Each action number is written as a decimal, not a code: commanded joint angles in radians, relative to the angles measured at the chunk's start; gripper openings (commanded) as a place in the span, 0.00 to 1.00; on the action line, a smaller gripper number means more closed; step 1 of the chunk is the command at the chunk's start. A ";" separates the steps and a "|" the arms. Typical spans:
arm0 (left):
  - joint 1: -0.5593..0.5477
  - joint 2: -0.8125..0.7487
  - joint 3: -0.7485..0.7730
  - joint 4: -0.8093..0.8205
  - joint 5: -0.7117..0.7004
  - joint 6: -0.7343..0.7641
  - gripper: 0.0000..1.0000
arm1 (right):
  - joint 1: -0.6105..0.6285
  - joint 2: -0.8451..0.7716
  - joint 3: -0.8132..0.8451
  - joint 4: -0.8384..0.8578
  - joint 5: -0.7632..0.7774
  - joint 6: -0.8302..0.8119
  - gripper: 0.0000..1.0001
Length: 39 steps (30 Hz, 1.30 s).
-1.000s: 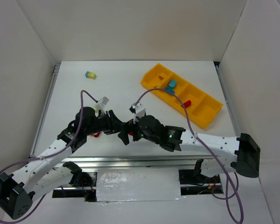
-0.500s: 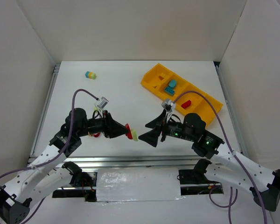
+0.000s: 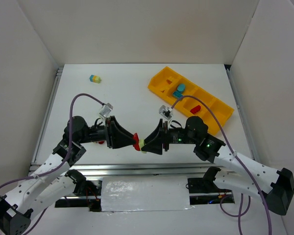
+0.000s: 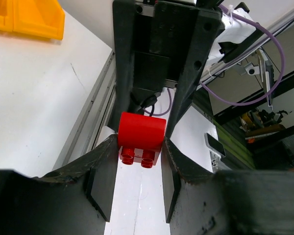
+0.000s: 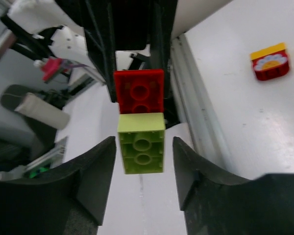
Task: Sort the legos into containers by color
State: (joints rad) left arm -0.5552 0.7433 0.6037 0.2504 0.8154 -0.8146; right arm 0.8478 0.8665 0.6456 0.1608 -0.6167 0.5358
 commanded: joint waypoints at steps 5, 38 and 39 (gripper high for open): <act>-0.005 -0.009 0.010 0.083 0.036 0.003 0.00 | -0.003 0.025 0.003 0.161 -0.121 0.036 0.00; -0.005 0.051 0.176 -0.468 -0.440 0.210 0.00 | -0.881 0.190 0.193 -0.636 1.098 0.182 0.00; -0.005 0.060 0.176 -0.456 -0.438 0.209 0.00 | -0.901 0.216 0.210 -0.650 1.103 0.182 0.00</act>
State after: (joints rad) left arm -0.5598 0.7876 0.7589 -0.2420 0.3889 -0.6266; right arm -0.0025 1.0157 0.7734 -0.4606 0.3782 0.6975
